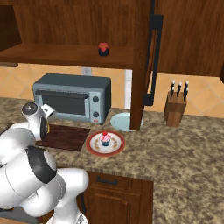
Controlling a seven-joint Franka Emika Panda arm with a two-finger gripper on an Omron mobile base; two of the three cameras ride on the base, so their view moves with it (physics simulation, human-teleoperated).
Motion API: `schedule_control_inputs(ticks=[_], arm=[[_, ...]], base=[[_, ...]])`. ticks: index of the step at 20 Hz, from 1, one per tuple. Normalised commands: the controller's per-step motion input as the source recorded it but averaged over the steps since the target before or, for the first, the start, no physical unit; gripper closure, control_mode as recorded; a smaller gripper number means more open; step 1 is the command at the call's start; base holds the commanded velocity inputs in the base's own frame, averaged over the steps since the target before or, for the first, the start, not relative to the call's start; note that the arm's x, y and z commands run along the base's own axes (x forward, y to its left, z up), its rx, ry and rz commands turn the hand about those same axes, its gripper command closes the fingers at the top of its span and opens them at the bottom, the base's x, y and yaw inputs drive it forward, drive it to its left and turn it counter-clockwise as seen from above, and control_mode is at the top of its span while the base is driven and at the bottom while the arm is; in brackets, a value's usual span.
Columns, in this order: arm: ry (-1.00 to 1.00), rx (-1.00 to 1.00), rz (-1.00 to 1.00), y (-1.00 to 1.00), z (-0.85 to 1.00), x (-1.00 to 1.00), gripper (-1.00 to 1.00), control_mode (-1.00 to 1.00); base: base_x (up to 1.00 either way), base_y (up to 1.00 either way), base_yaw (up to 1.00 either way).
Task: From the different types of pastries on the counter, select a croissant and place it on the cutting board. Then retrieve a jar of jam from the cabinet and place it alongside the croissant on the cutting board.
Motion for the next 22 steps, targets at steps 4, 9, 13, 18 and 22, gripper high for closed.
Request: schedule_control_inputs(ticks=[4, 9, 13, 18, 22], arm=[[0.13, -0.05, 0.04, 0.19, -0.31, 0.47, 1.0, -1.0], [0.12, -0.02, 0.04, 0.04, -0.34, 0.31, 1.0, -1.0], [0.12, 0.0, 0.04, 0.0, -0.47, 0.0, 1.0, -1.0], [0.07, 0.0, 0.04, 0.0, -0.31, 0.01, 1.0, -1.0], [0.02, -0.01, 0.02, 0.0, -0.15, 0.21, 1.0, -1.0]], base=[[0.0, 0.0, 0.0], [0.0, 0.0, 0.0], [0.0, 0.0, 0.0], [0.0, 0.0, 0.0], [0.0, 0.0, 0.0]])
